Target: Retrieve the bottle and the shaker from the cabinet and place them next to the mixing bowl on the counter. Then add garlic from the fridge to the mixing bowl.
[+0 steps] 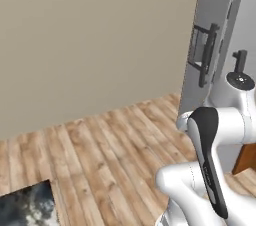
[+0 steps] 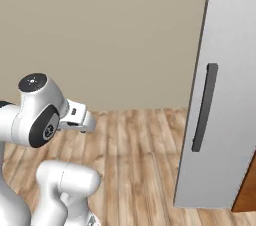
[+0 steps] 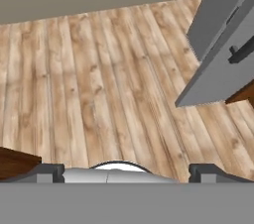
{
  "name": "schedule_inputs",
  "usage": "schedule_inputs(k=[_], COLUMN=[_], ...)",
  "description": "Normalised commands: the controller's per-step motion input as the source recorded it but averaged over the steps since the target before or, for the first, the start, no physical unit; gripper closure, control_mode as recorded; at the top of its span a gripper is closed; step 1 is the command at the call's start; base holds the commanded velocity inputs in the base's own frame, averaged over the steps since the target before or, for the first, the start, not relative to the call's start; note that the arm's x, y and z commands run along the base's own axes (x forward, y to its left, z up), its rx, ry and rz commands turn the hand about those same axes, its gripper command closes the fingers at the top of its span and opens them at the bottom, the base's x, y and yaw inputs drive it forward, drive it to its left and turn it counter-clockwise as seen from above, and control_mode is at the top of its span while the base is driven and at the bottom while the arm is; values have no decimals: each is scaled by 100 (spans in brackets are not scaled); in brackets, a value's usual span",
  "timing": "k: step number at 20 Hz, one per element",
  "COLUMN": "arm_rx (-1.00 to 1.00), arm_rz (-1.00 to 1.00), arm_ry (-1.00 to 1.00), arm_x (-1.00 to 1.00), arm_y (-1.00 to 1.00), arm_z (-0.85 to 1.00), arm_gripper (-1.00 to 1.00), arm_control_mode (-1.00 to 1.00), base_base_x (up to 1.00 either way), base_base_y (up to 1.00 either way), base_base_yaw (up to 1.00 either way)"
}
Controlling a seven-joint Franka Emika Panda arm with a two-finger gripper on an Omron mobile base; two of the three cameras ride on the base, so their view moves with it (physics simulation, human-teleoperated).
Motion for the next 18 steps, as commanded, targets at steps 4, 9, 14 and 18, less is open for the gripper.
schedule_inputs(k=[4,9,14,18], arm_rx=[0,0,0,0], arm_rz=[0,0,0,0], arm_ry=[0,0,0,0], arm_x=[0,0,0,0], arm_y=[0,0,0,0], arm_z=[0,0,0,0], arm_gripper=[-100,-100,-100,-100], arm_control_mode=[100,100,100,100], base_base_x=[43,56,72,100], base_base_y=[95,73,16,5], base_base_yaw=[-34,-31,-32,-28])
